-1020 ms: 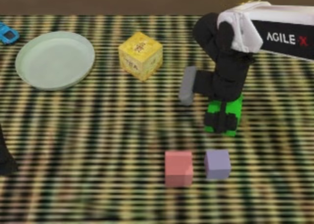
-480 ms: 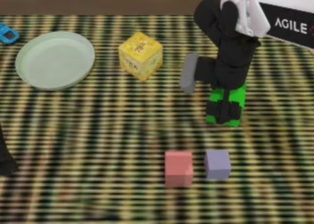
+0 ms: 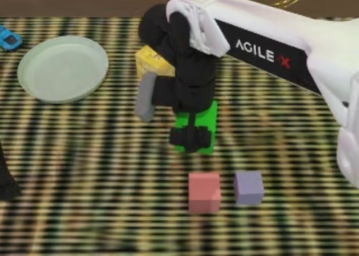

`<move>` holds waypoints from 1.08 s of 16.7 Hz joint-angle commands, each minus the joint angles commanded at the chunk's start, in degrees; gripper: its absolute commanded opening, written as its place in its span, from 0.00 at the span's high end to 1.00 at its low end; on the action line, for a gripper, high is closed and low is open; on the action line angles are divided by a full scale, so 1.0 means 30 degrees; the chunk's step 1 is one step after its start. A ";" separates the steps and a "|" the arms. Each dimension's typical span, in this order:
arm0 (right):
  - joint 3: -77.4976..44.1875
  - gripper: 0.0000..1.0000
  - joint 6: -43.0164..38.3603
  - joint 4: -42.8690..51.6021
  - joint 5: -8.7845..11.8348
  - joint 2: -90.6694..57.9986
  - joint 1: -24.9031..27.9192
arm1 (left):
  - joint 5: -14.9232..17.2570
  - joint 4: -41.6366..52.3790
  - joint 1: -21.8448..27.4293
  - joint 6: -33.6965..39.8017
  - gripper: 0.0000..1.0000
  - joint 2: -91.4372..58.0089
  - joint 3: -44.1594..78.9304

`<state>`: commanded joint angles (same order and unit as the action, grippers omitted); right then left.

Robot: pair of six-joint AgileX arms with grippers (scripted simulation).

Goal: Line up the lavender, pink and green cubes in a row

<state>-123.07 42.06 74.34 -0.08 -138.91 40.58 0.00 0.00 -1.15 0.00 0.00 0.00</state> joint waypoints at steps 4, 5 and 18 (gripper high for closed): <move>-0.4415 1.00 -0.1594 0.2169 -0.0018 -0.2058 0.2999 | 0.0000 0.0000 0.0000 0.0000 0.00 0.0000 0.0000; -0.5257 1.00 -0.1915 0.2600 -0.0020 -0.2455 0.3616 | 0.0000 0.0000 0.0000 0.0000 0.00 0.0000 0.0000; -0.3913 1.00 -0.2565 0.0736 -0.0022 -0.2875 0.4697 | 0.0000 0.0000 0.0000 0.0000 0.00 0.0000 0.0000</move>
<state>-134.81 34.36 76.55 -0.15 -147.53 54.67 0.00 0.00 -1.15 0.00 0.00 0.00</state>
